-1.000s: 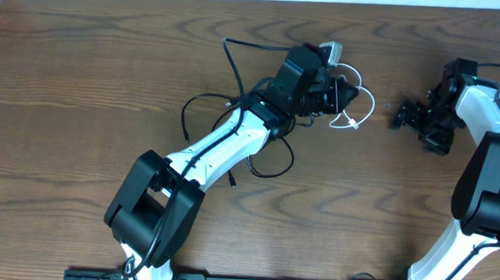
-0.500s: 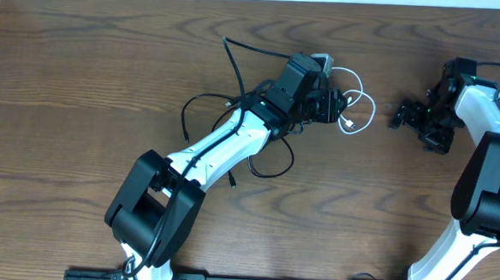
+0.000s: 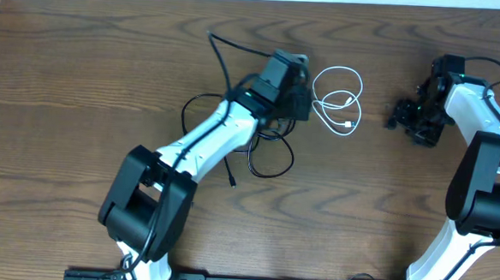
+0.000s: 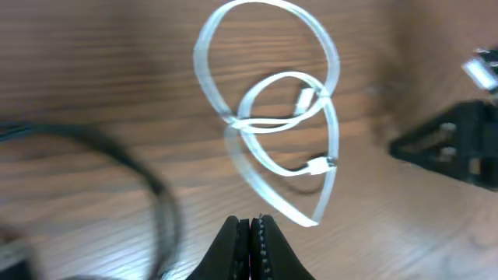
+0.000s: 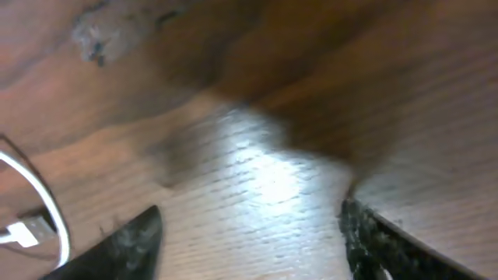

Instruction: Untangle cables

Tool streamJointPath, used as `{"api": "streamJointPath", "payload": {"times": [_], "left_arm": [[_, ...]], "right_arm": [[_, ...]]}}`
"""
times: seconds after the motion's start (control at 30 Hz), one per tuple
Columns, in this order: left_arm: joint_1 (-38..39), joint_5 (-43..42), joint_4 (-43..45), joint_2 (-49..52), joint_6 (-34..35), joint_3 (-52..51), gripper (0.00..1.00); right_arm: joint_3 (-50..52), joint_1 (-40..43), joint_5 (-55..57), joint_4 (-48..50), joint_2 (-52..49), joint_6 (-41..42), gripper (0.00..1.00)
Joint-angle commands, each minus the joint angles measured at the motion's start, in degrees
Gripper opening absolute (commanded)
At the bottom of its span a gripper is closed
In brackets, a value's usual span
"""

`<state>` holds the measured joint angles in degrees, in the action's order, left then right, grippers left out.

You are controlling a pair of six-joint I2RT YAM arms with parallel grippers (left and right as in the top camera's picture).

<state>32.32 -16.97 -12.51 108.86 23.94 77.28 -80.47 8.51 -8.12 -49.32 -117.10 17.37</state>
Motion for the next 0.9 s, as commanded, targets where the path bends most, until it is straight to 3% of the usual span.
{"api": "streamJointPath", "payload": {"times": [0.0,0.07,0.1,0.17,0.2,0.23,0.27,0.3,0.4,0.43,0.57,0.7,0.8,0.87], "left_arm": [[-3.4,1.2,-3.7,-3.2,-1.7,0.6,0.08],[-5.0,1.2,-5.7,-3.4,-2.8,0.6,0.08],[-6.1,1.3,-7.1,-3.4,-3.0,0.6,0.06],[-8.0,2.3,-9.6,-3.4,-3.0,0.6,0.08],[-8.9,3.1,-10.8,-3.4,-3.0,0.6,0.08],[-9.9,4.2,-12.0,-3.4,-3.0,0.6,0.08],[-10.9,5.2,-13.2,-3.4,-3.0,0.6,0.07],[-11.7,6.2,-14.1,-3.4,-3.0,0.6,0.08],[-14.6,7.8,-16.3,-3.4,-3.0,0.6,0.16],[-15.8,7.8,-17.1,-3.4,-3.0,0.6,0.26],[-19.3,8.4,-18.6,-3.4,-3.0,0.6,0.34],[-21.9,16.5,-20.3,-3.3,-3.0,0.6,0.47],[-23.2,20.7,-22.0,-3.3,-3.0,0.4,0.48],[-23.5,20.7,-21.9,-3.3,-2.9,0.1,0.48]], "right_arm": [[0.4,-1.2,0.1,0.5,1.6,-0.4,0.33],[0.4,-1.7,0.1,0.5,1.6,-1.5,0.24],[0.4,-2.1,0.1,0.5,1.6,-2.3,0.14],[0.4,-2.8,0.1,0.5,1.6,-3.1,0.09],[0.4,-3.0,0.1,0.5,1.6,-3.3,0.12],[0.4,-3.4,0.1,0.5,1.6,-3.3,0.27],[0.4,-3.6,0.0,0.6,1.6,-3.3,0.5],[0.4,-3.8,0.0,0.7,1.6,-3.3,0.59],[0.2,-4.1,-4.4,1.6,1.6,-3.3,0.61],[0.2,-4.1,-9.2,2.2,1.6,-3.3,0.63],[0.2,-4.3,-23.7,5.0,1.6,-7.2,0.74],[0.2,-5.3,-34.7,7.6,1.6,-10.8,0.79],[0.2,-6.7,-39.1,8.7,1.6,-12.8,0.74],[0.2,-7.6,-38.9,9.0,1.6,-12.7,0.59]]}}
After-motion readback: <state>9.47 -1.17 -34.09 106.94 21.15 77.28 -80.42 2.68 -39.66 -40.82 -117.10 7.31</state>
